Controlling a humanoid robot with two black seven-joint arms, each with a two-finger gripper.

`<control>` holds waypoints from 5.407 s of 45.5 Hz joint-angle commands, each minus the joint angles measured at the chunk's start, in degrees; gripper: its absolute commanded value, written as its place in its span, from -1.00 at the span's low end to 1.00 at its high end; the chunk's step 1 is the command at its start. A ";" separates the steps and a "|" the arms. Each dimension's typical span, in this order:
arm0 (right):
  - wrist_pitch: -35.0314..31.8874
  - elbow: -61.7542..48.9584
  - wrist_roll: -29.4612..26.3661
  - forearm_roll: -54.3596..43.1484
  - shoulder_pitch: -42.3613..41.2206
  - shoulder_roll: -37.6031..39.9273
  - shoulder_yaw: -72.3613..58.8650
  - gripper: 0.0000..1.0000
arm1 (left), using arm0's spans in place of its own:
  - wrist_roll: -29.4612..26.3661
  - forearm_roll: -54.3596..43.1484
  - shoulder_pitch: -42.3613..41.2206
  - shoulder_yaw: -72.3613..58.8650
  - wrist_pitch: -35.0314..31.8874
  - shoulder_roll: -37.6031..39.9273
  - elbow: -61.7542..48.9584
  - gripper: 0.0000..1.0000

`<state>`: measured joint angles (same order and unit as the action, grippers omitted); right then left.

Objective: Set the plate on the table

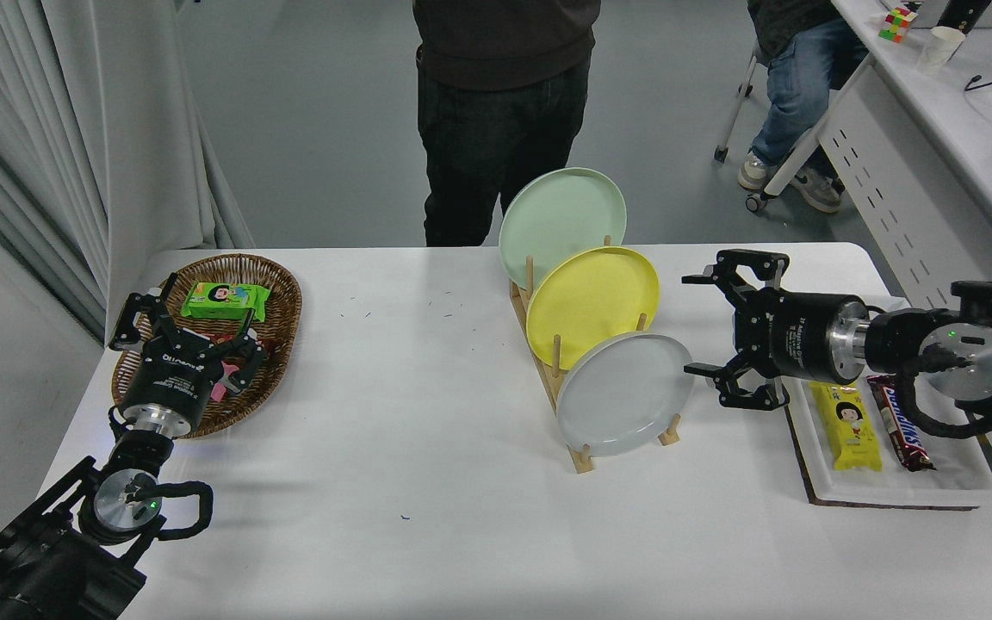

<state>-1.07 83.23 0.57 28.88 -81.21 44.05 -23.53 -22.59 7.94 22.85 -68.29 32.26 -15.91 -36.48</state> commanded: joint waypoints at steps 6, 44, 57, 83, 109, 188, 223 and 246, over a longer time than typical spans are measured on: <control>2.04 0.89 -0.13 -0.57 0.27 -1.43 0.59 1.00 | 0.00 -0.03 0.00 0.00 0.00 0.00 0.00 0.96; 9.42 0.53 1.01 -2.51 1.32 -4.59 3.49 1.00 | 0.00 -0.03 0.00 0.00 0.00 0.00 0.00 0.96; 8.19 0.27 0.75 -3.74 1.76 -4.24 3.40 1.00 | 0.00 -0.03 0.00 0.00 0.00 0.00 0.00 0.96; 7.75 -1.22 0.75 -7.87 5.89 -5.12 5.42 1.00 | 0.00 0.06 0.00 0.00 0.00 0.00 0.00 0.96; 6.08 -5.96 1.01 -16.74 12.48 -8.19 14.56 1.00 | 0.00 -0.03 0.00 0.00 0.00 0.00 0.00 0.96; 15.31 -6.23 -1.45 -12.09 13.54 -12.06 14.92 0.74 | 0.00 -0.03 0.00 0.00 0.00 0.00 0.00 0.96; 13.55 -6.41 -1.36 -12.88 13.63 -12.15 15.79 0.52 | 0.00 -0.03 0.00 0.00 0.00 0.00 0.00 0.96; 13.46 -6.59 -1.36 -12.97 13.45 -12.15 15.79 0.26 | 0.00 0.06 0.00 0.00 0.00 0.00 0.00 0.96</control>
<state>12.44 76.74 -0.79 15.98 -67.46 31.90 -7.76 -22.59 7.94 22.85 -68.29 32.26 -15.91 -36.47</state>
